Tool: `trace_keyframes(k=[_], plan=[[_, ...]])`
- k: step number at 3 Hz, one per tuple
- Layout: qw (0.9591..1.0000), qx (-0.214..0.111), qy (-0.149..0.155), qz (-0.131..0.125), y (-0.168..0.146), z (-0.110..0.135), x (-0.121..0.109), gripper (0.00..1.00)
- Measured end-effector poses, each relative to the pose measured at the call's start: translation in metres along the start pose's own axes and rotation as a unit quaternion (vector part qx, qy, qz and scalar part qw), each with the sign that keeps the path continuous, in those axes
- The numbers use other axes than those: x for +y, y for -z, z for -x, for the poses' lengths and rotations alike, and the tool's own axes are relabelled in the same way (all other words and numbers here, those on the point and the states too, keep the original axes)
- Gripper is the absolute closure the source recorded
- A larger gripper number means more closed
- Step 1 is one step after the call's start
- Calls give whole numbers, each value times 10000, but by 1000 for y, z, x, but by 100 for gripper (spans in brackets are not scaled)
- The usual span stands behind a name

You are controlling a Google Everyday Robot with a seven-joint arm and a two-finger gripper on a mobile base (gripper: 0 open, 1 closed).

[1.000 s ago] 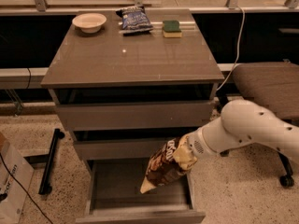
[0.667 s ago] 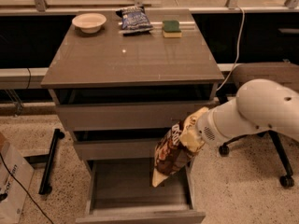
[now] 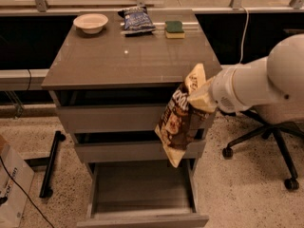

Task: Pick brown chip bag from bottom drawer and place on counter

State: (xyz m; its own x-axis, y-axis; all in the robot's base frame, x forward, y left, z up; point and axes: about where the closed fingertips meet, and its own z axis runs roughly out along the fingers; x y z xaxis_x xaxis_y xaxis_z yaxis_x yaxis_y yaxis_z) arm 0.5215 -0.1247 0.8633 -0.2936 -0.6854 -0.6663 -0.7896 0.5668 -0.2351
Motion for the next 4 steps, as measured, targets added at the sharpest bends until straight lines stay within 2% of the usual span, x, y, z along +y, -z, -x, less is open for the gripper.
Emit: trace_keyframes(k=[1, 2, 3, 4], plan=[[9978, -359, 422, -352, 21, 30, -27, 100], [9920, -962, 294, -768, 52, 63, -93, 100], [9911, -1015, 413, -759, 49, 73, -94, 100], [9829, -1397, 910, -782, 50, 117, -100, 100]])
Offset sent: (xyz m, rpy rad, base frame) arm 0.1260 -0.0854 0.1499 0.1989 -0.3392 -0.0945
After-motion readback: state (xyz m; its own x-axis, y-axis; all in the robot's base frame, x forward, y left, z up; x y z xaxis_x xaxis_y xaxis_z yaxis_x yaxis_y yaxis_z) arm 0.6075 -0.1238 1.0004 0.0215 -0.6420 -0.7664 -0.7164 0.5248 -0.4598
